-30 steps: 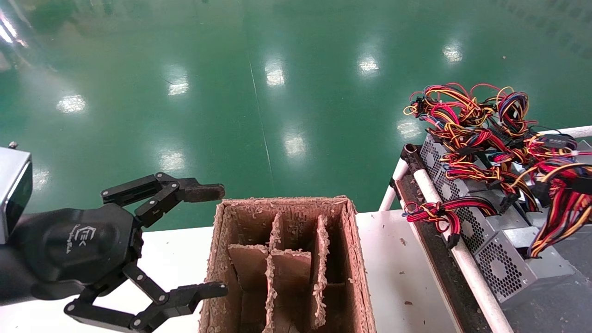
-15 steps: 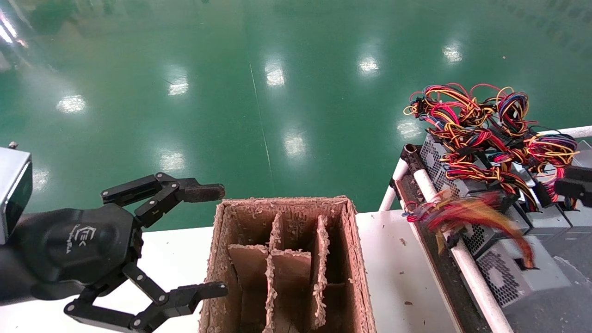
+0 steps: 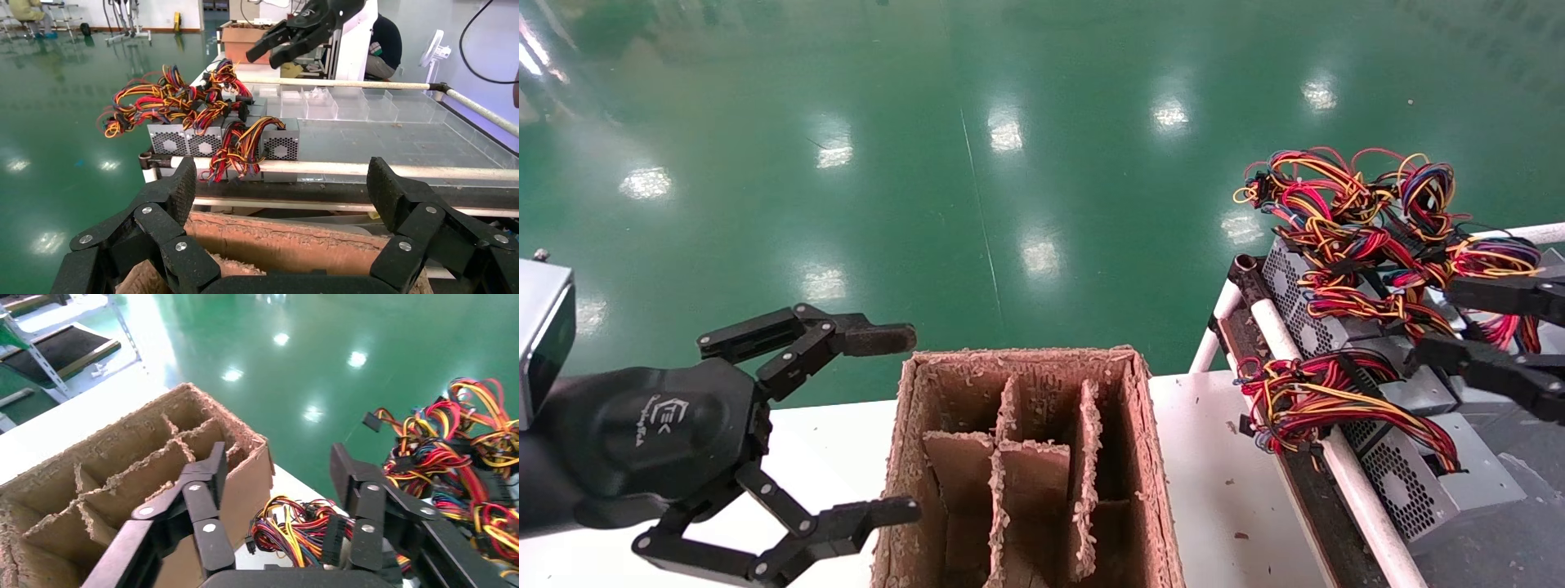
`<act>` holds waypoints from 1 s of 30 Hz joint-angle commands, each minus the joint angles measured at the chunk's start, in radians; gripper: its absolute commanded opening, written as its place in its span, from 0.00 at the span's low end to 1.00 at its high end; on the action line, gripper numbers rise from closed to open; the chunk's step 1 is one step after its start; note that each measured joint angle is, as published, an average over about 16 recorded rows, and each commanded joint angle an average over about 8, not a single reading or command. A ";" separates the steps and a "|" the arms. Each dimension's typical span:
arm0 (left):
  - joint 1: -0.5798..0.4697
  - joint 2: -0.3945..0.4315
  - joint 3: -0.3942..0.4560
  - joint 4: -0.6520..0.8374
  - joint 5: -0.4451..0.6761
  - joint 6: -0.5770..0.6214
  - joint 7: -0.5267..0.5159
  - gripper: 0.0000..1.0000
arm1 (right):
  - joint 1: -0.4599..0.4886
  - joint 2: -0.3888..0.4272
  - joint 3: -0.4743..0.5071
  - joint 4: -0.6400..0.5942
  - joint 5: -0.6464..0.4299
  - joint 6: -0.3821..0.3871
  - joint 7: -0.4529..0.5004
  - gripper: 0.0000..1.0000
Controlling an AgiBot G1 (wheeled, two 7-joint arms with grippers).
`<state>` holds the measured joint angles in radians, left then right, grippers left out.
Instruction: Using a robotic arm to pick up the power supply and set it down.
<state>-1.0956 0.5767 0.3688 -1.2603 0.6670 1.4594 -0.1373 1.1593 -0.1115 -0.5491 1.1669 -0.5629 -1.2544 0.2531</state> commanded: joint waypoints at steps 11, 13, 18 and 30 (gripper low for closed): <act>0.000 0.000 0.000 0.000 0.000 0.000 0.000 1.00 | -0.017 -0.104 0.056 0.024 -0.037 -0.048 -0.017 1.00; 0.000 0.000 0.000 0.000 0.000 0.000 0.000 1.00 | -0.020 -0.121 0.066 0.028 -0.043 -0.056 -0.019 1.00; 0.000 0.000 0.000 0.000 0.000 0.000 0.000 1.00 | -0.027 -0.166 0.090 0.038 -0.057 -0.078 -0.024 1.00; 0.000 0.000 0.000 0.000 0.000 0.000 0.000 1.00 | -0.045 -0.269 0.145 0.063 -0.091 -0.128 -0.037 1.00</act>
<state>-1.0956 0.5766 0.3690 -1.2601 0.6668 1.4593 -0.1372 1.1181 -0.3579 -0.4162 1.2244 -0.6468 -1.3718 0.2190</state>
